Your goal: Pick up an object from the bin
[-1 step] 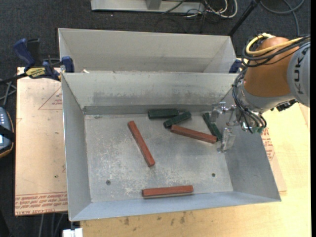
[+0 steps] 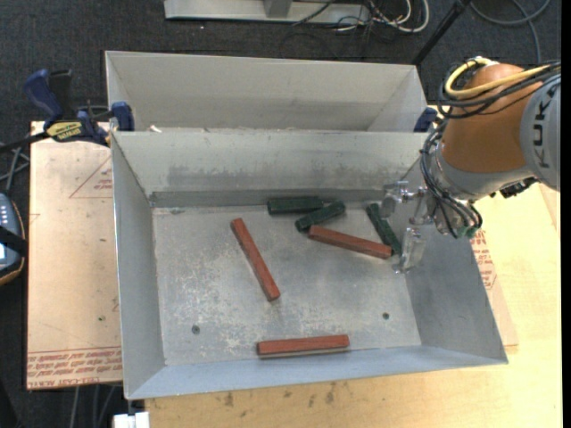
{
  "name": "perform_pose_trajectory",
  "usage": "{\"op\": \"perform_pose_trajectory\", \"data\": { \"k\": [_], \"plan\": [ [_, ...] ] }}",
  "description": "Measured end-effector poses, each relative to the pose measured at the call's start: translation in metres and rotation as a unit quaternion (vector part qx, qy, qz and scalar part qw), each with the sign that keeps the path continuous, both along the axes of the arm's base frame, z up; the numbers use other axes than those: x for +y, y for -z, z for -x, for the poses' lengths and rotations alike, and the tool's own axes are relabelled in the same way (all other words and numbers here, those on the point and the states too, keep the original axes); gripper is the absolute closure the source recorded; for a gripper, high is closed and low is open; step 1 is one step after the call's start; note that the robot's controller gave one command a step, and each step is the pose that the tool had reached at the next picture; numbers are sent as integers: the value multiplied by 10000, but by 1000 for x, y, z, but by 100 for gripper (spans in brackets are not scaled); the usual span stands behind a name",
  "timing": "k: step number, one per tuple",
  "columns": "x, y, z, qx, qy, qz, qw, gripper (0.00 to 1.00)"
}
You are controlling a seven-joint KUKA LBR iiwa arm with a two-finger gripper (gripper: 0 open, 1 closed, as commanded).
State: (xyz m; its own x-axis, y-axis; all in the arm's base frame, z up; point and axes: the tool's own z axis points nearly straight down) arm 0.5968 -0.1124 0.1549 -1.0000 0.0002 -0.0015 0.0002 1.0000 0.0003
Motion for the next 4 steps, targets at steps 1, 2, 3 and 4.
{"op": "perform_pose_trajectory", "data": {
  "k": [1, 2, 3, 4],
  "plan": [
    [2, 53, 3, -35, 176, 2, 9998, 0],
    [6, 84, -22, -10, 198, -1, 9998, 100],
    [6, 84, -22, -10, 197, 0, 9998, 100],
    [30, -51, -34, -14, -283, 0, 9996, 100]
  ]
}}
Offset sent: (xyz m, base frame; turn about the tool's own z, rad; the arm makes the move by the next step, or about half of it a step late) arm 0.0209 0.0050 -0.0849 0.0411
